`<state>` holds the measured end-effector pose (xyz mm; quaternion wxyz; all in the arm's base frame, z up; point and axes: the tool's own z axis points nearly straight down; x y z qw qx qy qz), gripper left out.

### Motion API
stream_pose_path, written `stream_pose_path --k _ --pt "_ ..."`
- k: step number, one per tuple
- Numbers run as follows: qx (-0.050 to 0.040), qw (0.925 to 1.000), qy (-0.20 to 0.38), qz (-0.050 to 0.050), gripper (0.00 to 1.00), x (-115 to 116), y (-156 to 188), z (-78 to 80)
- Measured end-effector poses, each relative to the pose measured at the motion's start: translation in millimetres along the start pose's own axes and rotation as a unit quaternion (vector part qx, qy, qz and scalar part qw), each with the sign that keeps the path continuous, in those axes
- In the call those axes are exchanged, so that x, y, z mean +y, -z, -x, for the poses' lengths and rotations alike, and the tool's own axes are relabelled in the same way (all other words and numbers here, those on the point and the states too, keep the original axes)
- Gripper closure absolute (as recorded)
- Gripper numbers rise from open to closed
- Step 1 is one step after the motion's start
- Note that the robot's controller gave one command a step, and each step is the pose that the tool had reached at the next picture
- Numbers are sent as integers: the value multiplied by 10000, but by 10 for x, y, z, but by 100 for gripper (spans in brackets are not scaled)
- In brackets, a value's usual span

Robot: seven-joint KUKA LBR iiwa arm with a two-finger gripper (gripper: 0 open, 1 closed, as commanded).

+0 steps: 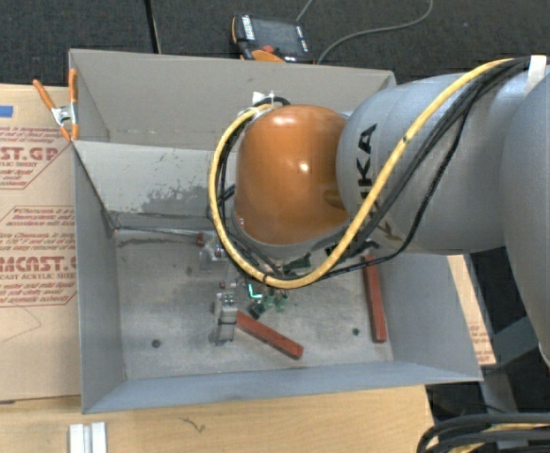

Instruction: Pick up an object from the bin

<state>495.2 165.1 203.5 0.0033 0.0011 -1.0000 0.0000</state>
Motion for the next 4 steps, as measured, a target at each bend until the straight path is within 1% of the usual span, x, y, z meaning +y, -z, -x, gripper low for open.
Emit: stream_pose_path --k 1,2,3,4 --pt "3 9971 761 -5 0 -692 -1380 50" --pt "-22 9970 770 4 100 -670 -1337 65" --pt "-29 9958 919 6 100 -446 -1339 -85" --pt "-77 9909 1341 2 100 -358 65 43"
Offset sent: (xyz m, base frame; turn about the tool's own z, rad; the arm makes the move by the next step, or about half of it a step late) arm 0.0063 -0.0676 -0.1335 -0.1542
